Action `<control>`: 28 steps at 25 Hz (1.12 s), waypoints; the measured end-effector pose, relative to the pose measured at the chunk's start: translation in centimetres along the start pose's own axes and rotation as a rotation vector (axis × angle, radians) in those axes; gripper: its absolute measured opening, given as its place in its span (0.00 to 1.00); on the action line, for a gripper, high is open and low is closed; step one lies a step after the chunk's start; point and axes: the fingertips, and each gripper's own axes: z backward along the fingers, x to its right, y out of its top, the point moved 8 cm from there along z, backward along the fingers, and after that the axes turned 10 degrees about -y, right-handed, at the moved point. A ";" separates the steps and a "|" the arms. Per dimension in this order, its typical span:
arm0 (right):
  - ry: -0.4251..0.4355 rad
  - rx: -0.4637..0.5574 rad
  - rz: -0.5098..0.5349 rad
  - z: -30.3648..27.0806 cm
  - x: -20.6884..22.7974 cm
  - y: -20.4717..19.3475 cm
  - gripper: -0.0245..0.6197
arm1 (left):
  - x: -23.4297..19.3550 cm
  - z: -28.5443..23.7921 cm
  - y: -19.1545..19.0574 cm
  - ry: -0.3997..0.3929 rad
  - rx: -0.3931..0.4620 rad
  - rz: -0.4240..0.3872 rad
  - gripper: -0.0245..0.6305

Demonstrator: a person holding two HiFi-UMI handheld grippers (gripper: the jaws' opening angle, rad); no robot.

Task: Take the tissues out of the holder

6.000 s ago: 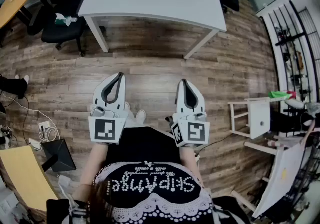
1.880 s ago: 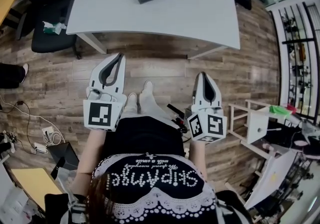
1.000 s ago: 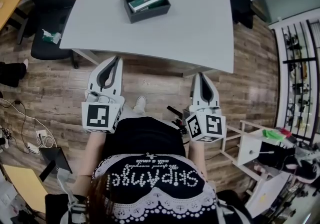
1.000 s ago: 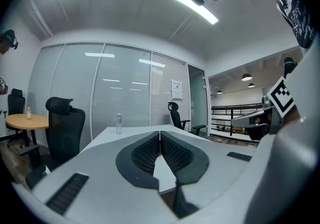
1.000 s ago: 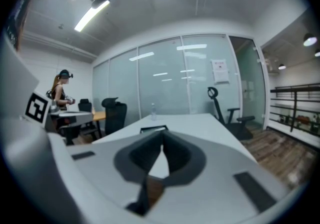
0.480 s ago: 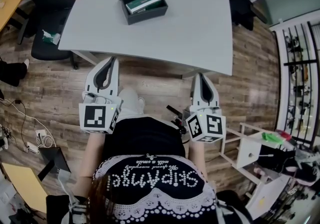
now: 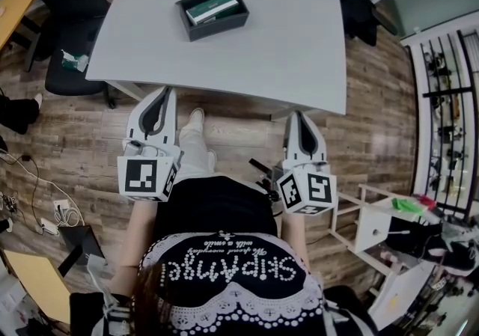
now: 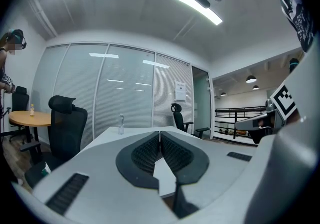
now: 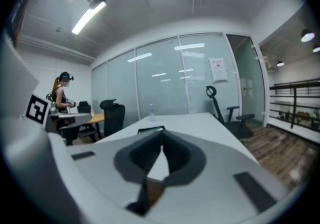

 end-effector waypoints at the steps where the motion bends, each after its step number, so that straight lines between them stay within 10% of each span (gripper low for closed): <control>1: -0.002 0.000 0.001 -0.1 0.0 0.0 0.09 | -0.1 -0.2 0.0 -0.004 0.000 0.003 0.09; 28: -0.080 -0.033 0.007 -14.8 -2.8 4.7 0.09 | -12.1 -12.5 1.1 -0.096 -0.050 0.072 0.09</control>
